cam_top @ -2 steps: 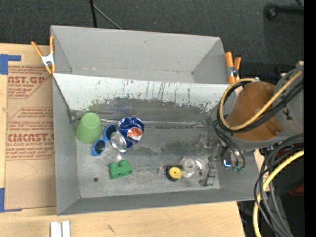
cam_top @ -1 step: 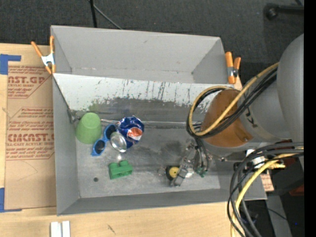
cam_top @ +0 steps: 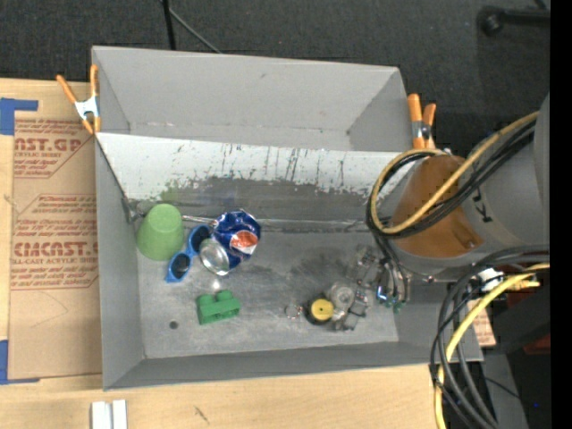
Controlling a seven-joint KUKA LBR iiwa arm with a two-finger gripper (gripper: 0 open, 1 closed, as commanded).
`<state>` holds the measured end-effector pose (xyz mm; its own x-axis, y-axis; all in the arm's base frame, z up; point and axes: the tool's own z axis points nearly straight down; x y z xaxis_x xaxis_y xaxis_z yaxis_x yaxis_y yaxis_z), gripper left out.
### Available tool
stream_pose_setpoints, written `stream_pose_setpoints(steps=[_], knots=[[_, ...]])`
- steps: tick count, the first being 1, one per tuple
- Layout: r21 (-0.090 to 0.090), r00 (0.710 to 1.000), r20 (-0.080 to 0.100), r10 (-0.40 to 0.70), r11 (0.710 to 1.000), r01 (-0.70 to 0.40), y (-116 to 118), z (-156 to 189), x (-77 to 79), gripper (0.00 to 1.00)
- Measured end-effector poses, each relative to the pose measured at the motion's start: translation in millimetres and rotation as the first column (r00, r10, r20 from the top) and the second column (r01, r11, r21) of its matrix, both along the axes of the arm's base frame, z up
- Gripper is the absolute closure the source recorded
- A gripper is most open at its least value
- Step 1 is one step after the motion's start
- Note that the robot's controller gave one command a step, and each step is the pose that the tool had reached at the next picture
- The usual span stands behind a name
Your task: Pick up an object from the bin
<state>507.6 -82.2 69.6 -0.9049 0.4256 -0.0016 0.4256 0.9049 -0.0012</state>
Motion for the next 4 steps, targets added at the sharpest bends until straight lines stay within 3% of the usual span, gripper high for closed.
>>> stream_pose_setpoints(steps=[1,3,4], knots=[[0.001,1.0,-0.001,0.001,1.0,-0.001,1.5,0.4,-0.1,1.0],[0.002,1.0,0.002,0.003,1.0,-0.003,2.6,46.0,0.7,1.0],[0.001,1.0,0.004,0.004,1.0,-0.004,2.9,94.3,2.2,1.0]])
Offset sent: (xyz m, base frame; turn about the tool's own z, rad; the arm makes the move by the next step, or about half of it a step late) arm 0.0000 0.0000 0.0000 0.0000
